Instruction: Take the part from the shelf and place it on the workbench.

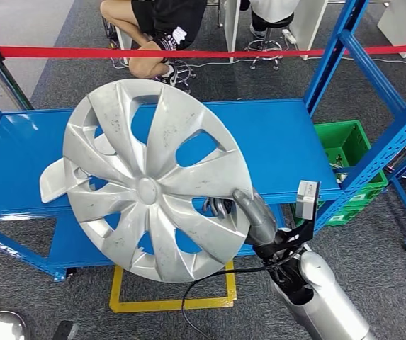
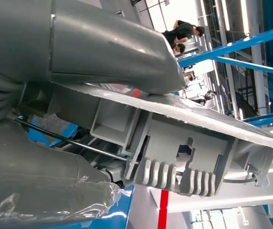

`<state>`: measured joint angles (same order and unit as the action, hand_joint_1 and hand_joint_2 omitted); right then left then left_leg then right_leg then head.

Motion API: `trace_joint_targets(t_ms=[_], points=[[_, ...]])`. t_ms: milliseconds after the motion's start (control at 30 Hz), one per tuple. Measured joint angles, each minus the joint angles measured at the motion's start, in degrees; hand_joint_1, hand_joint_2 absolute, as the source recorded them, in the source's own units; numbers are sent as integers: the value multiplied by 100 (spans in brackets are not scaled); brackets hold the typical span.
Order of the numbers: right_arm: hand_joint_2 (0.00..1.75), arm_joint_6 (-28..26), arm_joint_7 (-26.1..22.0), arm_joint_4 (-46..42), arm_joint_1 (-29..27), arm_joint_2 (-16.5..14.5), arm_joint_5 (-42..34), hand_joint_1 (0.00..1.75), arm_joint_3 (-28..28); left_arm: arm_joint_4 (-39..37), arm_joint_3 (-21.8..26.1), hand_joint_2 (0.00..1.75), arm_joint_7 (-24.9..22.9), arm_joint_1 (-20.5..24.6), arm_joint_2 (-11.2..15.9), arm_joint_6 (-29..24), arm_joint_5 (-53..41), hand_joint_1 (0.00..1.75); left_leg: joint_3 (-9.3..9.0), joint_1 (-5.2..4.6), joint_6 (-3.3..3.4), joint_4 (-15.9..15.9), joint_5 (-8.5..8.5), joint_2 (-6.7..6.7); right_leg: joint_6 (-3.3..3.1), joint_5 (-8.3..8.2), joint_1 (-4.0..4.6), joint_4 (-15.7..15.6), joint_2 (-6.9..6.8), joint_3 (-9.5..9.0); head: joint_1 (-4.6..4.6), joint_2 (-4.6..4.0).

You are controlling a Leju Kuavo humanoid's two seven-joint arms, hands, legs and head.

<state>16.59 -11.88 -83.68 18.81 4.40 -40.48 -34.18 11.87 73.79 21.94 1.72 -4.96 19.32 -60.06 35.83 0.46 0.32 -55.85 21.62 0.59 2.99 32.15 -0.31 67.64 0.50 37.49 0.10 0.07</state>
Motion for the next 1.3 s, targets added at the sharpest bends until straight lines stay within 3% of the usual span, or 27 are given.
trace_joint_targets(t_ms=[67, 100, 133, 200, 233, 300, 367, 433, 467, 533, 567, 600, 633, 667, 700, 767, 800, 867, 900, 967, 1033, 1067, 1100, 1133, 1200, 1267, 1300], points=[[0, -33, -15, 1, -19, 1, 10, 175, -2, 0, 14, 175, -14, -8, 1, 3, -12, 0, 12, 6, -9, -1, -8, -5, 33, 272, -22, 647, -2, 231, -1, 0], [0, -50, -18, 2, -28, 2, 15, 175, -3, 0, 19, 175, -18, -12, 1, 3, -21, 0, 20, 14, -22, -2, -18, -6, 47, 242, -31, 674, -3, 206, -1, 0], [0, -64, -20, 2, -34, 2, 21, 175, -3, 0, 23, 175, -21, -15, -3, 2, -32, 0, 28, 27, -42, -4, -30, -5, 61, 112, -42, 470, -5, 66, -2, 0], [0, -85, -26, 2, -27, 1, 41, 175, -4, 0, 35, 175, -25, -17, -13, -4, -58, 0, 51, 56, -104, -19, -60, 3, 98, -204, -63, -363, -5, -443, 3, 0], [0, -90, -32, 1, -21, -1, 54, 175, -7, 0, 41, 175, -24, -17, -16, -8, -79, 0, 63, 62, -145, -28, -78, 9, 82, -310, -63, -689, 15, -638, -3, 0], [0, -98, -43, 2, -8, -5, 72, 175, -12, 0, 45, 175, -2, -15, -14, -13, -127, 0, 86, 63, -238, -39, -132, 22, 14, -354, -42, -917, 60, -754, -9, 0], [0, -104, -53, 4, -4, -8, 82, 175, -17, 0, 43, 175, 43, -22, -24, -9, -169, 0, 116, 79, -326, -37, -186, 26, -98, -413, -34, -888, 76, -671, -12, 0], [0, -108, -62, 4, -1, -13, 89, 175, -22, 0, 42, 175, 83, -30, -34, -2, -201, 0, 215, 90, -385, -214, 20, 15, -216, -497, -38, -888, 65, -582, -26, 0], [0, -109, -69, 4, 1, -17, 91, 175, -22, 0, 41, 175, 96, -29, -36, -1, -208, 0, 314, 91, -400, -475, 267, 8, -265, -547, -38, -892, 58, -527, -37, 0], [0, -111, -81, 4, -4, -24, 93, 175, -23, 0, 40, 175, 108, -25, -34, -12, -224, 0, 540, 83, -416, -1223, 804, 3, -312, -641, -14, -891, 45, -402, -49, 0], [0, -113, -83, 5, -9, -25, 96, 175, -23, 0, 39, 175, 108, -23, -34, -33, -245, 0, 607, 79, -415, -1541, 945, 3, -317, -688, -1, -889, 39, -337, -51, 0], [0, -117, -83, 5, -15, -25, 98, 175, -24, 0, 37, 175, 105, -22, -35, -59, -271, 0, 595, 75, -406, -1698, 955, 3, -317, -734, 10, -886, 33, -275, -50, 0], [0, -122, -82, 6, -19, -25, 101, 175, -25, 0, 33, 175, 100, -22, -36, -86, -297, 0, 484, 70, -391, -1662, 859, 3, -313, -779, 18, -884, 29, -214, -50, 0], [0, -126, -81, 6, -22, -25, 103, 175, -25, 0, 28, 175, 96, -21, -36, -107, -317, 0, 271, 63, -370, -1428, 712, 3, -304, -825, 24, -883, 28, -159, -51, 0], [0, -131, -81, 5, -21, -25, 103, 175, -25, 0, 22, 175, 91, -17, -35, -120, -323, 0, -16, 56, -345, -1066, 608, 3, -289, -868, 28, -882, 28, -115, -51, 0], [0, -140, -81, 3, -9, -25, 108, 175, -21, 0, 13, 175, 67, 2, -34, -148, -325, 0, -522, 30, -291, -325, 582, 8, -244, -950, 46, -876, 24, -49, -48, 0], [0, -147, -81, 3, -3, -25, 113, 175, -20, 0, 11, 175, 38, 12, -34, -171, -325, 0, -638, 16, -261, -115, 618, 11, -218, -995, 52, -881, 19, -26, -45, 0], [0, -158, -83, 10, -7, -22, 120, 175, -18, 0, 10, 175, -73, 6, -33, -242, -322, 0, -622, -5, -181, -11, 594, 7, -158, -1081, 42, -910, 14, 13, -45, 0], [0, -162, -85, 15, -21, -20, 122, 175, -16, 0, 11, 175, -138, -8, -33, -275, -320, 0, -585, -7, -134, -4, 548, -3, -129, -1046, 32, -893, 11, 49, -45, 0], [0, -168, -90, 21, -53, -13, 143, 175, -13, 0, 12, 175, -260, -30, -30, -325, -318, 0, -496, 4, -50, 8, 444, -24, -77, -684, 19, -573, 3, 182, -28, 0], [0, -179, -92, 22, -65, -6, 188, 175, -11, 0, 13, 175, -340, -33, -22, -355, -328, 0, -384, -1, -10, 5, 343, -31, -44, -142, 18, 139, -4, 376, -9, 0], [0, -189, -92, 27, -61, -4, 226, 175, -12, 0, 13, 175, -367, -32, -19, -363, -341, 0, -319, -6, -6, 3, 291, -31, -35, 15, 18, 481, -4, 439, -9, 0], [0, -203, -93, 35, -52, -3, 269, 175, -14, 0, 13, 175, -388, -32, -19, -366, -360, 0, -251, -11, -8, 0, 237, -33, -32, 47, 19, 681, -4, 431, -10, 0], [0, -226, -96, 45, -37, -3, 326, 175, -18, 0, 13, 175, -402, -32, -19, -359, -379, 0, -183, -14, -15, -4, 184, -34, -35, -38, 20, 686, -4, 326, -10, 0], [0, -303, -137, 62, 15, -3, 495, 175, -30, 0, 12, 175, -412, -29, -24, -337, -412, 0, -60, -15, -42, -18, 87, -36, -58, -321, 20, 127, -5, -172, -10, 0], [0, -421, -246, 54, 61, -2, 705, 175, -36, 0, 9, 175, -393, -27, -28, -314, -450, 0, 21, -24, -91, -37, -1, -36, -81, -348, 30, -669, -6, -740, -17, 0], [0, -489, -325, 30, 53, 7, 810, 175, -27, 0, 8, 175, -377, -27, -28, -302, -478, 0, 38, -25, -119, -41, -45, -36, -91, -306, 39, -913, -2, -883, -14, 0]])
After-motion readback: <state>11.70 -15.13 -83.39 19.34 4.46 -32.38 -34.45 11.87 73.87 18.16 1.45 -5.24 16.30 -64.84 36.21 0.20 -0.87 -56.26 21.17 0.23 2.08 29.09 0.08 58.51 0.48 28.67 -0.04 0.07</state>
